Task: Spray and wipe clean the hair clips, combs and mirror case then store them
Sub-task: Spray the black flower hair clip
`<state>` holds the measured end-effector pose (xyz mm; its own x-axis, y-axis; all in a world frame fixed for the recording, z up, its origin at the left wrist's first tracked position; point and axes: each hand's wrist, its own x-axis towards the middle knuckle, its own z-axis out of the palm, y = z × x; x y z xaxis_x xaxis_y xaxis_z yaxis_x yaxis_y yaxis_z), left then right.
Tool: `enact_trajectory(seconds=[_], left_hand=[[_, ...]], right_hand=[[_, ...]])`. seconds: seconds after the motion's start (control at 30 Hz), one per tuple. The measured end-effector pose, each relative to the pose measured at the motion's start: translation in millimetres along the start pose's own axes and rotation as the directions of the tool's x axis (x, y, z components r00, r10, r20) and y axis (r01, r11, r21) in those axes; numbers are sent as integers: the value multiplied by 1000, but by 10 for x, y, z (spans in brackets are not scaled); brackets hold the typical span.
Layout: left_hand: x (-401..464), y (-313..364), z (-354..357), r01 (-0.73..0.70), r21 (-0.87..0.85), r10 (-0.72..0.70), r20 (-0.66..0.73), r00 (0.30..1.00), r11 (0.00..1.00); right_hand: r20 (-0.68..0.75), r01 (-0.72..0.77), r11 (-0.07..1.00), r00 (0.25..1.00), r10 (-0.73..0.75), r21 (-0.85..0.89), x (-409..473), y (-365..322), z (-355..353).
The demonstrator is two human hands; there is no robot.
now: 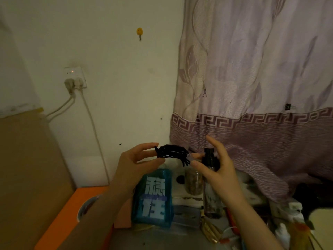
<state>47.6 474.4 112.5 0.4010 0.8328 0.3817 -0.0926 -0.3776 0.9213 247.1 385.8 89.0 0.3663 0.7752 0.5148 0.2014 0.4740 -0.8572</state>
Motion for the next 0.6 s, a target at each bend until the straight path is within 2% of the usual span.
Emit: enact_trajectory(seconds=[0.23,0.47,0.6], left_hand=[[-250,-178,-78,92,-19,-92,-20,996,996],[-549,-384,-139,158,-52,-161,-50,986,986],[-783,-534,-244,208,-34,-211,-129,969,977]], right_hand=[[65,-137,986,989,131,96,-156,85,153],[179,-213,974,964,196,81,-311,288,241],[262,-268,962,933,247,48,-448,427,366]])
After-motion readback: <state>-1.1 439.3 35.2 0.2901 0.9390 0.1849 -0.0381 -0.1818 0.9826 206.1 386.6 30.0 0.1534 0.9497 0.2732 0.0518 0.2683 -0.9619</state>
